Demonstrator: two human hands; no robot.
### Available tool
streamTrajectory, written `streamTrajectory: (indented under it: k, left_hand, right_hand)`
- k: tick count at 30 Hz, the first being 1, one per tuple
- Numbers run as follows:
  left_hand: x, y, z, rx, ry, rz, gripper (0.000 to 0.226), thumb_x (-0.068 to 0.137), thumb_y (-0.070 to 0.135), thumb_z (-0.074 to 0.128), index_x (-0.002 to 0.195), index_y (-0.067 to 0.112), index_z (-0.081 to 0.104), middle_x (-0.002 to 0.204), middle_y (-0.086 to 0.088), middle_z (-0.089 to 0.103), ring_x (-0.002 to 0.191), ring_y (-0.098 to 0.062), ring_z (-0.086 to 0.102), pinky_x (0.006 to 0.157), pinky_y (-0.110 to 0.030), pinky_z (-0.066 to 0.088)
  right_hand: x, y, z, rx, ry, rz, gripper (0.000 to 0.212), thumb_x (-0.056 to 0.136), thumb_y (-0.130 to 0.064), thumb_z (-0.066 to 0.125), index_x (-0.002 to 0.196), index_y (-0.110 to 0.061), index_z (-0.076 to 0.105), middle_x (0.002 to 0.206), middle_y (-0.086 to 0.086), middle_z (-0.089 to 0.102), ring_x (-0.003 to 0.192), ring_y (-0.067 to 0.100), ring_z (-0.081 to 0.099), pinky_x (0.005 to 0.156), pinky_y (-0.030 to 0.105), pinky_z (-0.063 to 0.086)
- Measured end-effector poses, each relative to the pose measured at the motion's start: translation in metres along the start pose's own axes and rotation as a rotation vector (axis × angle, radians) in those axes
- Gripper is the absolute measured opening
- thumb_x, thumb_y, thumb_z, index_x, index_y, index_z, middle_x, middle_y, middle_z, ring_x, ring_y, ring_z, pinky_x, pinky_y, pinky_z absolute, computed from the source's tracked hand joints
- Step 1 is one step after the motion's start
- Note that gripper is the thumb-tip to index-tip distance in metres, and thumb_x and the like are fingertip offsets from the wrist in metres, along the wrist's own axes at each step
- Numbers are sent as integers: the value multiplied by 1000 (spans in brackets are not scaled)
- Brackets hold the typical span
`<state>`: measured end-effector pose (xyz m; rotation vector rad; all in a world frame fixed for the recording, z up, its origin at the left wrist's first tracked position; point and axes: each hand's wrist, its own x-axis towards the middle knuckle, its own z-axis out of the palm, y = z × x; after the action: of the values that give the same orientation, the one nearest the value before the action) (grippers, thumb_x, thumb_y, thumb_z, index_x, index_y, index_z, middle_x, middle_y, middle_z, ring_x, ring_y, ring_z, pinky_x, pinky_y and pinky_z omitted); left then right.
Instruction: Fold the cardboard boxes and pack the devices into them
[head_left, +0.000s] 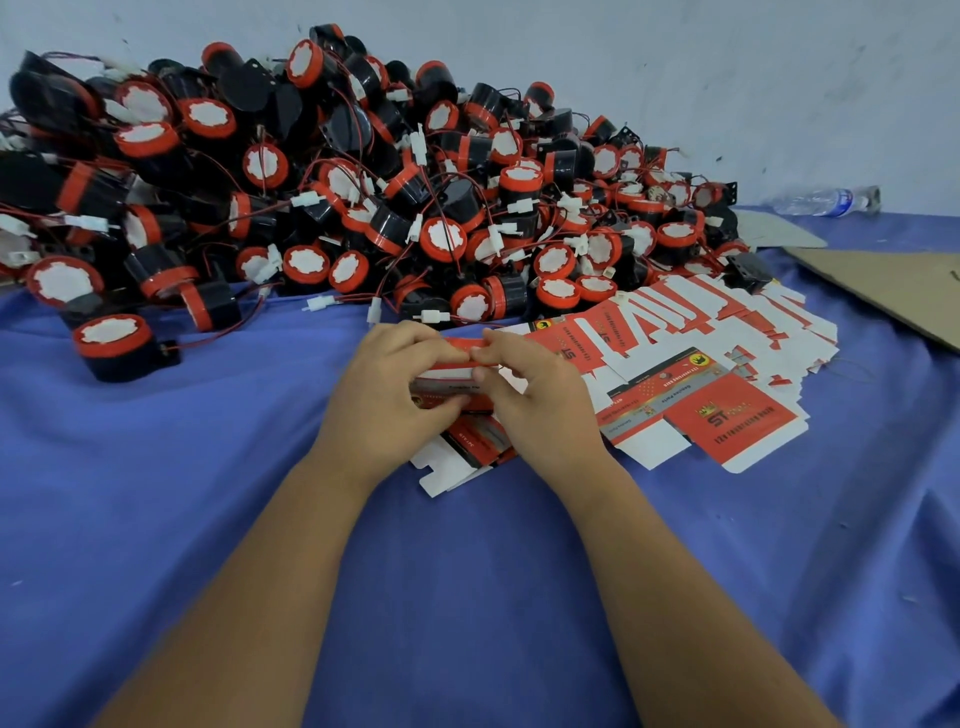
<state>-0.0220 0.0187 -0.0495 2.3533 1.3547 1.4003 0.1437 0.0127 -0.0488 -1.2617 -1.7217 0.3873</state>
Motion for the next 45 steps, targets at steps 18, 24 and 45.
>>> streamTrajectory:
  k: [18, 24, 45]
  left_hand:
    - [8, 3, 8, -173, 67, -168, 29, 83, 8, 79, 104, 27, 76, 89, 16, 54, 96, -21, 59, 78, -36, 53]
    - [9, 4, 11, -137, 49, -198, 19, 86, 9, 75, 97, 24, 78, 90, 16, 50, 100, -25, 56, 81, -41, 52]
    - [9, 13, 13, -90, 63, -251, 13, 81, 14, 81, 92, 20, 76, 92, 11, 51, 104, -27, 54, 84, -48, 51]
  right_hand:
    - [1, -16, 9, 137, 216, 144, 21, 90, -1, 63, 101, -15, 76, 96, -7, 69, 89, 4, 62, 81, 8, 47]
    - [1, -18, 15, 7, 265, 30, 20, 90, 1, 61, 96, -11, 76, 93, -1, 66, 85, 10, 58, 78, 17, 47]
    - [4, -10, 6, 271, 186, 382, 10, 90, -17, 70, 85, -26, 68, 84, -13, 68, 80, -1, 61, 65, 9, 47]
